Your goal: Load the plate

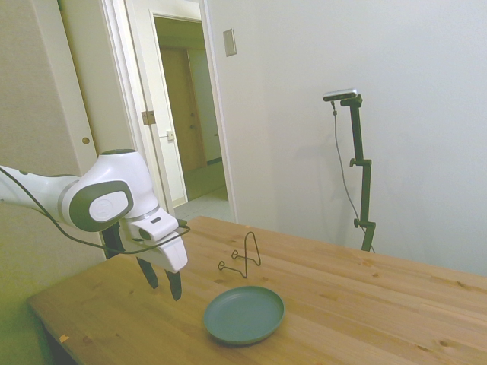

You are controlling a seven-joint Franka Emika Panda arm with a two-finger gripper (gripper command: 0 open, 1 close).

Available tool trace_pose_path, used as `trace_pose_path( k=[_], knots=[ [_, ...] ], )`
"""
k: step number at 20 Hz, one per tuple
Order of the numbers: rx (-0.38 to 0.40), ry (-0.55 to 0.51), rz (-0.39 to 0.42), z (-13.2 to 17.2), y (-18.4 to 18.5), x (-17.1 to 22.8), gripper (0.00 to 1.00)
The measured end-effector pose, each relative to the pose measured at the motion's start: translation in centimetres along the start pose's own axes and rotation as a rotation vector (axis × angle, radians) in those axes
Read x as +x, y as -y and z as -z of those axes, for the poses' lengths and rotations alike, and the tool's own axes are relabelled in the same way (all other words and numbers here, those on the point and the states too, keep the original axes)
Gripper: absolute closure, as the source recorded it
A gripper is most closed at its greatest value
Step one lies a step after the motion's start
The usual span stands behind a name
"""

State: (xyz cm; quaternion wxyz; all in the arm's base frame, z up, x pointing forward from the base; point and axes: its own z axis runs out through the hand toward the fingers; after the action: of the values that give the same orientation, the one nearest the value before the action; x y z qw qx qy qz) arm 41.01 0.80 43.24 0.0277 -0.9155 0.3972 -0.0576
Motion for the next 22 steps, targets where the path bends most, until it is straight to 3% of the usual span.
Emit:
trace_pose_path(
  k=[4, 8, 13, 20, 22],
  knots=[
    [0.009, -0.008, -0.017, 0.0, -0.5, 0.6, 0.00],
    [0.022, -0.031, -0.085, 1.2, -2.5, 3.1, 0.00],
    [-0.058, -0.107, -0.162, 2.5, -6.4, 8.7, 0.00],
    [-0.128, -0.145, -0.261, -0.6, -11.7, 18.4, 0.00],
    [-0.127, -0.144, -0.231, -1.0, -12.2, 20.6, 0.00]
  ],
)
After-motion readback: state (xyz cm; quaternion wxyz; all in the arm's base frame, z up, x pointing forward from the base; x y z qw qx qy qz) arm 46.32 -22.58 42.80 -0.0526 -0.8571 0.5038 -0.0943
